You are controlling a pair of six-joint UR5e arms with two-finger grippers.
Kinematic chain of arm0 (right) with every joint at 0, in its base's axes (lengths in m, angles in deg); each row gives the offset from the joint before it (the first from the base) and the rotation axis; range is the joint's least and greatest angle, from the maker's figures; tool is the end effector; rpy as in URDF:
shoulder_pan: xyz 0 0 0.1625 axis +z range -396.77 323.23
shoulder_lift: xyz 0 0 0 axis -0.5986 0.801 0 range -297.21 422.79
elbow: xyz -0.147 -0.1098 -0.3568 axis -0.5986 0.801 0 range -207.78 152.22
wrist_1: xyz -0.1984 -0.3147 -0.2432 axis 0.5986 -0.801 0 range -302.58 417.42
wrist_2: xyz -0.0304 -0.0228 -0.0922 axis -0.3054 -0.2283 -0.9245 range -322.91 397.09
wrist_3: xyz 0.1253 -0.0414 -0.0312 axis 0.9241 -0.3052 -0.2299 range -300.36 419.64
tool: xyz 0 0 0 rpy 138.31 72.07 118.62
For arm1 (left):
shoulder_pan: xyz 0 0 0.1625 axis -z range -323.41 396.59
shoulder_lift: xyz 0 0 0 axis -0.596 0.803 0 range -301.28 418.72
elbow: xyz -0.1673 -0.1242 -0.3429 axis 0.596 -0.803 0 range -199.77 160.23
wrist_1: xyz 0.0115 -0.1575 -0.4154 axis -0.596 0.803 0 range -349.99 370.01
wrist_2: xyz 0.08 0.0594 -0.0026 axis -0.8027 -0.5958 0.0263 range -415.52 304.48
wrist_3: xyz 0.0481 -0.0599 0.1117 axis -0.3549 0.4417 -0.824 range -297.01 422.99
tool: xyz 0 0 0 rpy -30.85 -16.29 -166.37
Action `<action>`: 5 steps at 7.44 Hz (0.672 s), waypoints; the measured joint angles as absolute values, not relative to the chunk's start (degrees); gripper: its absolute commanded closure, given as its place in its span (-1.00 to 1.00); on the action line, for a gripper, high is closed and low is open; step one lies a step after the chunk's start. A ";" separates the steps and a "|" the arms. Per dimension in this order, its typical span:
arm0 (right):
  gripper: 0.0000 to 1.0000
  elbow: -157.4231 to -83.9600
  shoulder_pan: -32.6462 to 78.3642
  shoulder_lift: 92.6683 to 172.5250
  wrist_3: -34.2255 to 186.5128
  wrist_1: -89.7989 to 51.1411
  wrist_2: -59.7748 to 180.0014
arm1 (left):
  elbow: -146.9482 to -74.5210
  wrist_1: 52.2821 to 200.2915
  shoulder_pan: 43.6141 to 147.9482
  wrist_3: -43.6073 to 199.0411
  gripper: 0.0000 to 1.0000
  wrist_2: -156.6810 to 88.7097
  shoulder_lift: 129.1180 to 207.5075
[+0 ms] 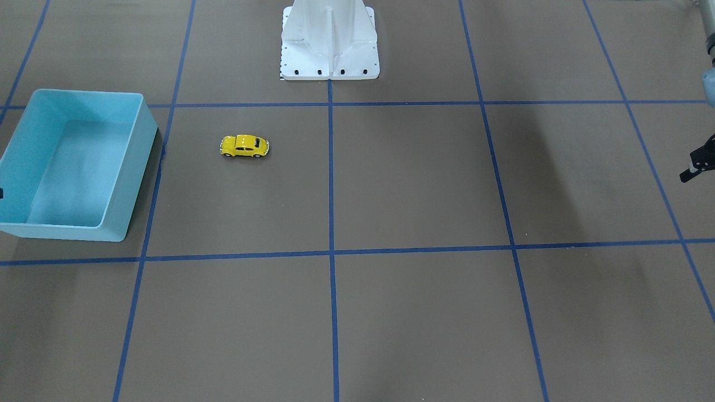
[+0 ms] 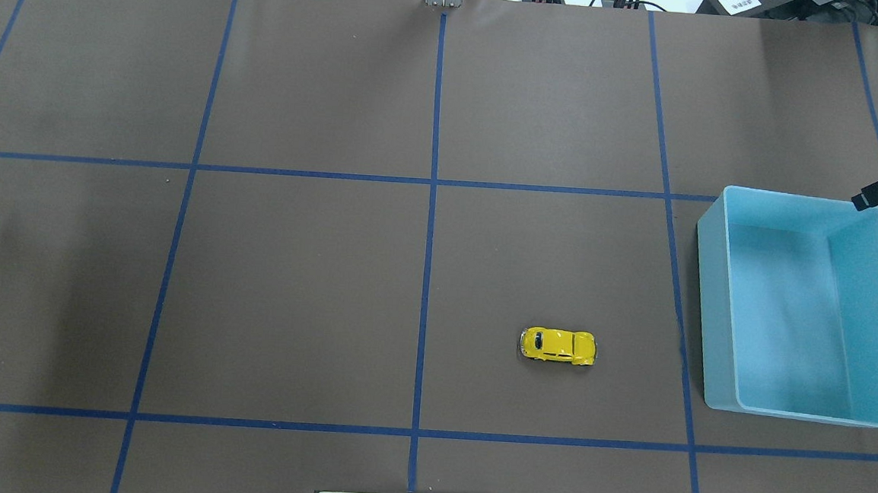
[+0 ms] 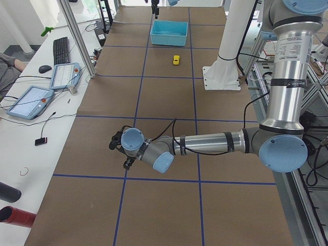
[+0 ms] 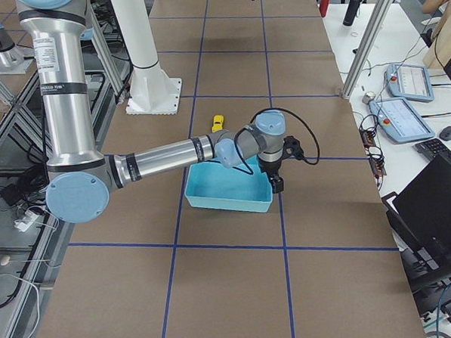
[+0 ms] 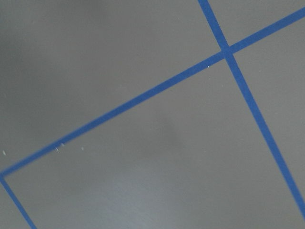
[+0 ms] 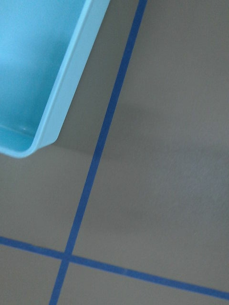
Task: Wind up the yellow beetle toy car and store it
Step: 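Move the right gripper from the bin down over the car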
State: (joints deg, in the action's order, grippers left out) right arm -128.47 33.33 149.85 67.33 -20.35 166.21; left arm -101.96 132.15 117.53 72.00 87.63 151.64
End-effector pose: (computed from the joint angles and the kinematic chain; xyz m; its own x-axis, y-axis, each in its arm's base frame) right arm -0.1485 -0.5506 0.5145 0.6711 -0.4049 0.6210 0.2185 0.9085 0.3562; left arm 0.0649 -0.5655 0.6260 0.5499 0.3132 -0.7743 -0.0543 0.9385 0.3410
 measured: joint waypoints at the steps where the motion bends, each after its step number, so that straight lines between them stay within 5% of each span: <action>1: -1.00 -130.52 30.31 149.13 67.25 -20.30 165.73 | -106.28 123.27 117.44 73.79 -1.00 86.74 152.30; 5: -1.00 -140.38 14.36 140.12 66.46 -32.22 158.27 | -117.23 100.27 119.53 74.65 -1.00 80.64 151.55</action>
